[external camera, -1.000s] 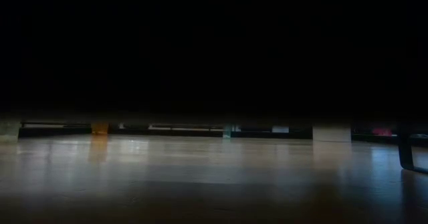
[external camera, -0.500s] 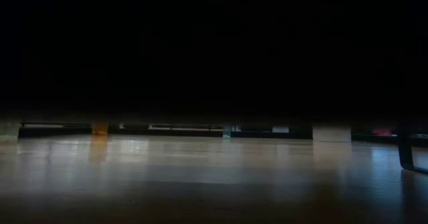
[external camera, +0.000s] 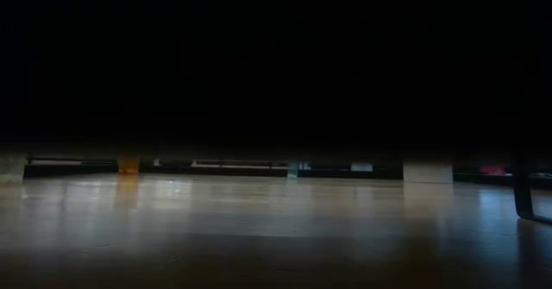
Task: Pick and place medicine bottles onto shelf by color
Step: Put the top middle pink pill bottle on the shelf, then put the bottom orange pill bottle on the shelf aligned with the other orange pill bottle
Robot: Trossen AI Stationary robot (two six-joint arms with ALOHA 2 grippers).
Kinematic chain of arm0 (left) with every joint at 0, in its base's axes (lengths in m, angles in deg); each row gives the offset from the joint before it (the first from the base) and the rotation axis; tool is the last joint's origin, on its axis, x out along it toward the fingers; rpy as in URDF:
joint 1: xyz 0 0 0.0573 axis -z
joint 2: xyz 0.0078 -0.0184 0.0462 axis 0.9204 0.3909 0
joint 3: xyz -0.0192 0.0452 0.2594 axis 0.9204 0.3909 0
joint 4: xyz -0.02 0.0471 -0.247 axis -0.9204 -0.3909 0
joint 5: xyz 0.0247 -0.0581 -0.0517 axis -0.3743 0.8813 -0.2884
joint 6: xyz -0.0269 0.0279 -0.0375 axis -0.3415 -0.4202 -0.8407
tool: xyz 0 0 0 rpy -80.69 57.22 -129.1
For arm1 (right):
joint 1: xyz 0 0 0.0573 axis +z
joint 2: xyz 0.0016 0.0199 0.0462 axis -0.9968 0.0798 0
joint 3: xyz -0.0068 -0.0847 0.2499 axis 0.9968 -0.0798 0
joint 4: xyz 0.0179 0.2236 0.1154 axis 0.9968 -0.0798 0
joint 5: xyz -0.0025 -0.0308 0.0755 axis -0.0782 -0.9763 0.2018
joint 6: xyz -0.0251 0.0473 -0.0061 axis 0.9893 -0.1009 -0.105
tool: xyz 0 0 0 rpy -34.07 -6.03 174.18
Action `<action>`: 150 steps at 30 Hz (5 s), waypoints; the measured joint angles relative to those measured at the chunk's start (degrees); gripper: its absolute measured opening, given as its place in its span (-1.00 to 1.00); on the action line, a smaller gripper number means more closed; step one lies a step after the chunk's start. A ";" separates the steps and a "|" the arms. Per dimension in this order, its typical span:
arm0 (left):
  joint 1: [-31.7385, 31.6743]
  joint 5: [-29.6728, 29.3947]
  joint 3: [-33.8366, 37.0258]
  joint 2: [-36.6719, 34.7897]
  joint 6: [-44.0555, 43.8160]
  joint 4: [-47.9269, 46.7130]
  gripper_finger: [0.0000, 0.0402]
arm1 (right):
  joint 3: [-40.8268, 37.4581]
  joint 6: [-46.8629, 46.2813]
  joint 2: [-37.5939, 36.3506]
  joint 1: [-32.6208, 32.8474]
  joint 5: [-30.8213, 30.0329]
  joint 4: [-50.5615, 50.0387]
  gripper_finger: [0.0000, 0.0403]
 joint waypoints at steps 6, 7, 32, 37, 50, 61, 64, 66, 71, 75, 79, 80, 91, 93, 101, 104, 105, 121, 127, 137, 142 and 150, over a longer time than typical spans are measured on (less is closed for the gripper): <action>-0.28 -0.02 0.00 0.00 0.01 -0.02 0.08 | 0.00 0.14 -0.02 0.00 -0.02 0.00 -0.41; -0.28 -0.05 0.00 0.00 0.01 -0.02 0.08 | 0.00 0.16 -0.02 0.00 -0.02 0.00 -0.41; -0.28 -0.07 0.00 0.00 0.04 -0.04 0.08 | 0.00 -0.21 -0.06 0.00 1.59 -1.90 -0.32; -0.28 -0.04 0.00 0.00 0.04 -0.04 0.08 | 0.00 -0.17 -0.07 0.00 1.57 -1.84 -0.24; -0.28 0.00 0.00 0.00 0.04 -0.04 0.08 | 0.00 -0.03 -0.15 -0.30 1.55 -1.77 0.00; -0.28 0.07 0.00 0.00 -4.10 -0.02 0.08 | 0.00 0.20 -0.15 -0.44 1.53 -1.80 0.00; -0.28 0.05 0.00 0.00 -4.09 -0.03 0.08 | 0.00 1.03 -0.15 -0.46 1.51 -1.86 0.00; -0.28 0.04 0.00 0.00 -4.10 -0.02 0.08 | 0.64 1.67 -0.15 -0.46 1.49 -3.01 0.00; -0.28 0.04 0.00 0.00 -4.09 -0.02 0.08 | 5.13 1.72 -0.15 -0.46 1.40 -6.88 0.00; -0.28 0.02 0.00 0.00 -4.16 -0.02 0.08 | 9.56 1.78 -0.15 -0.46 1.40 -10.05 0.00; -0.28 -0.02 0.01 -0.19 -4.61 -0.01 0.08 | 14.43 1.78 -0.15 -0.46 0.80 -15.28 0.00; -0.37 -0.13 0.01 -0.40 -5.04 -0.02 0.08 | 15.69 1.77 -0.15 -0.46 -0.36 -16.58 0.00; -2.51 -7.74 0.02 -5.89 -6.02 -3.23 0.08 | 28.27 1.68 -0.17 -0.89 -20.47 -34.46 0.00; -3.38 -8.74 0.02 -6.68 -6.56 -4.62 0.08 | 30.06 1.62 -0.17 -1.51 -20.94 -37.82 0.00; -7.90 -9.11 0.02 -7.43 -12.40 -13.04 0.08 | 29.94 1.28 -5.33 -5.25 -21.13 -44.70 0.00; -9.62 -9.12 0.02 -7.43 -15.96 -15.86 0.08 | 29.94 1.49 -8.31 -6.25 -21.14 -46.37 0.00; -10.11 -9.15 0.02 -7.43 -16.94 -16.37 0.08 | 29.93 1.46 -9.28 -6.41 -21.12 -47.41 0.00; -12.13 -7.01 0.02 -7.41 -21.63 -19.21 0.08 | 29.83 -7.76 -17.98 -5.08 -22.43 -54.29 0.00; -12.13 -6.97 0.02 -7.39 -22.17 -19.21 0.08 | 26.59 -10.57 -19.23 -4.32 -23.74 -54.06 0.00; -12.13 -5.62 0.02 -7.39 -22.26 -19.19 0.08 | 2.44 -29.31 -30.31 0.02 -28.08 -50.70 0.00; -12.13 -5.55 0.02 -7.37 -22.52 -19.19 0.08 | -6.88 -49.56 -37.88 2.76 -28.04 -50.35 0.00; -12.13 -5.70 0.02 -7.39 -24.05 -19.17 0.08 | -16.96 -71.44 -43.53 6.86 -20.10 -50.72 0.00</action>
